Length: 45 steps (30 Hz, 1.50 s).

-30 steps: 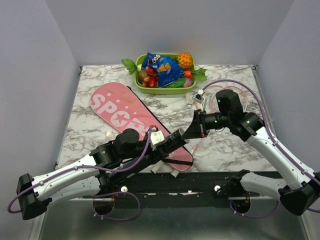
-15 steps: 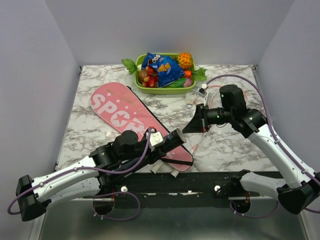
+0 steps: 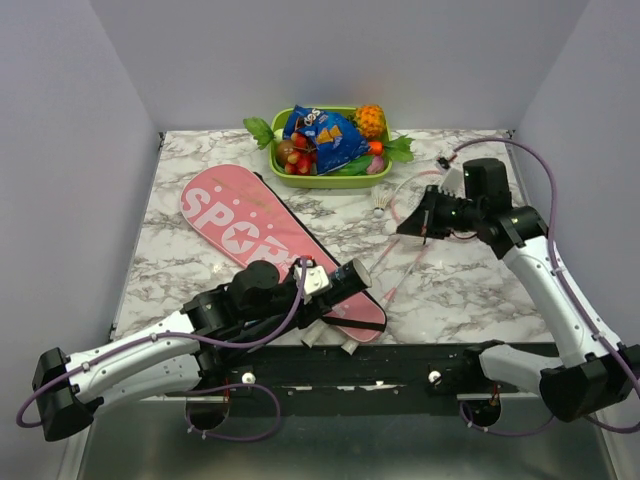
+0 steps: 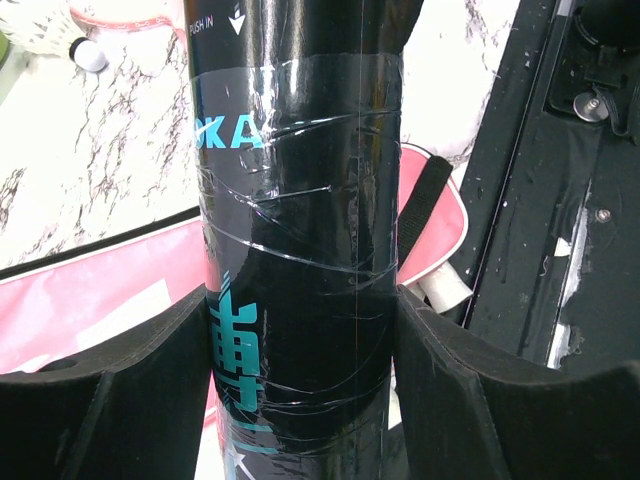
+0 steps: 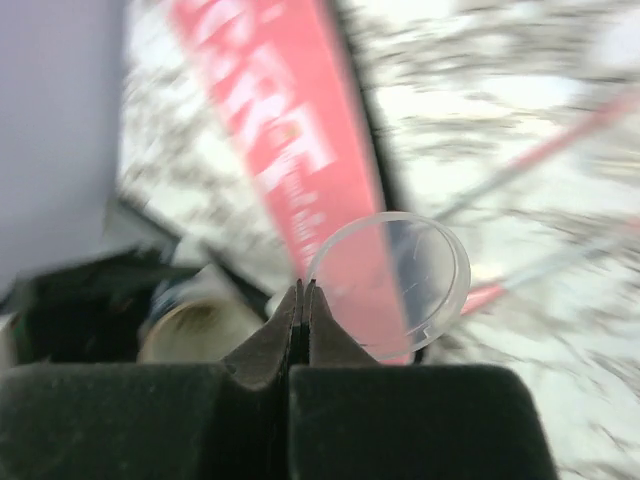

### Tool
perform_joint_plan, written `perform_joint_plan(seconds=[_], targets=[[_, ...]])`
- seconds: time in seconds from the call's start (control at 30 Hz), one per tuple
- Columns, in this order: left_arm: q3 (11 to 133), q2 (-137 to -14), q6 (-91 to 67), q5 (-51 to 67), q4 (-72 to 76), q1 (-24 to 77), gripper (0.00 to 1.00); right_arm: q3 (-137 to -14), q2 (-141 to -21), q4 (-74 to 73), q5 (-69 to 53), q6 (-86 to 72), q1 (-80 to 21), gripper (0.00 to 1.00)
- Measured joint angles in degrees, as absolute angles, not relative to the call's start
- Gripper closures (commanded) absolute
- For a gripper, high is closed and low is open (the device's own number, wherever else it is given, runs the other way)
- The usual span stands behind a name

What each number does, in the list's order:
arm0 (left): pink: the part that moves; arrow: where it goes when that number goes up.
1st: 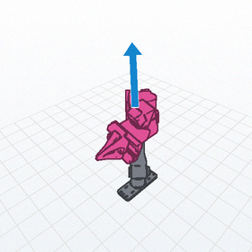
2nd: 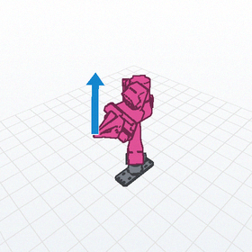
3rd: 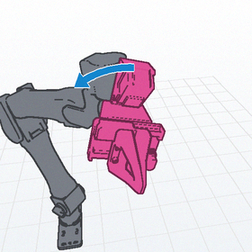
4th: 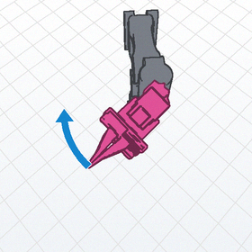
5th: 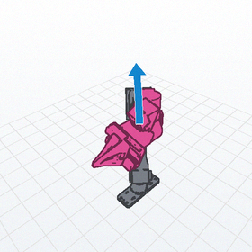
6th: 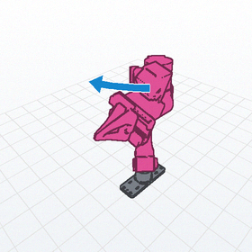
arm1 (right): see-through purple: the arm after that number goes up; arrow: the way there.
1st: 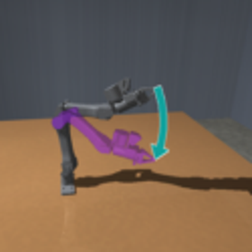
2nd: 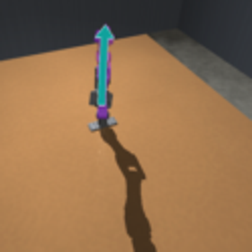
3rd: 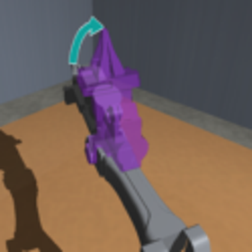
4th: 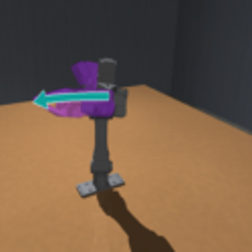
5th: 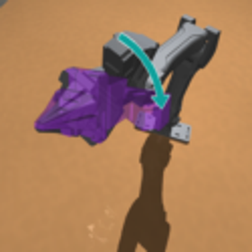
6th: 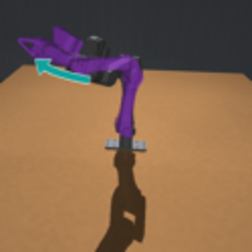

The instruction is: Pack up the badminton gear

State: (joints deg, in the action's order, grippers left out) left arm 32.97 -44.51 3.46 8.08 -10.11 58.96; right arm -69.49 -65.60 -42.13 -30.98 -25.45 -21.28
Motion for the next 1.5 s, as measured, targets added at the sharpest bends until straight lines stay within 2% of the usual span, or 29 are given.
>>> perform_joint_plan(seconds=[0.23, 0.47, 0.77, 0.87, 0.9, 1.0, 1.1, 1.3, 1.5], targets=[[34.3, -46.04, 3.53, 6.61, -11.49, 58.96, 1.0, -61.63, -69.49, -44.25, -13.85, -31.14, -4.86, 0.99], [37.17, -47.75, 2.72, 0.64, -13.02, 58.94, 1.0, -53.04, -72.44, -44.14, 2.74, -38.09, -1.19, 0.99], [40.32, -49.91, 1.83, -1.91, -13.19, 58.94, 1.0, -51.31, -83.57, -43.62, 14.33, -42.02, 2.57, 0.99], [40.77, -50.39, 1.85, -1.93, -13.41, 58.94, 1.0, -51.66, -86.04, -43.29, 16.29, -42.09, 3.09, 0.74], [40.77, -50.37, 1.85, -1.98, -13.47, 58.94, 1.0, -51.92, -86.7, -43.2, 16.82, -42.15, 3.11, 0.6], [40.77, -50.13, 1.85, -2.22, -13.52, 58.94, 1.0, -53.25, -88.05, -43.0, 17.69, -41.85, 3.11, 0.43], [40.75, -49.32, 1.85, -2.79, -13.54, 58.94, 1.0, -54.96, -87.79, -43.09, 17.93, -41.41, 3.11, 0.37], [40.66, -48.31, 1.58, -3.27, -13.61, 58.94, 1.0, -63.0, -83.9, -45.67, 16.71, -37.67, 2.02, 0.36], [40.66, -47.57, 0.78, -5.21, -14.76, 58.94, 1.0, -81.38, -88.09, -51.13, 17.3, -32.34, -9.15, 0.35]])
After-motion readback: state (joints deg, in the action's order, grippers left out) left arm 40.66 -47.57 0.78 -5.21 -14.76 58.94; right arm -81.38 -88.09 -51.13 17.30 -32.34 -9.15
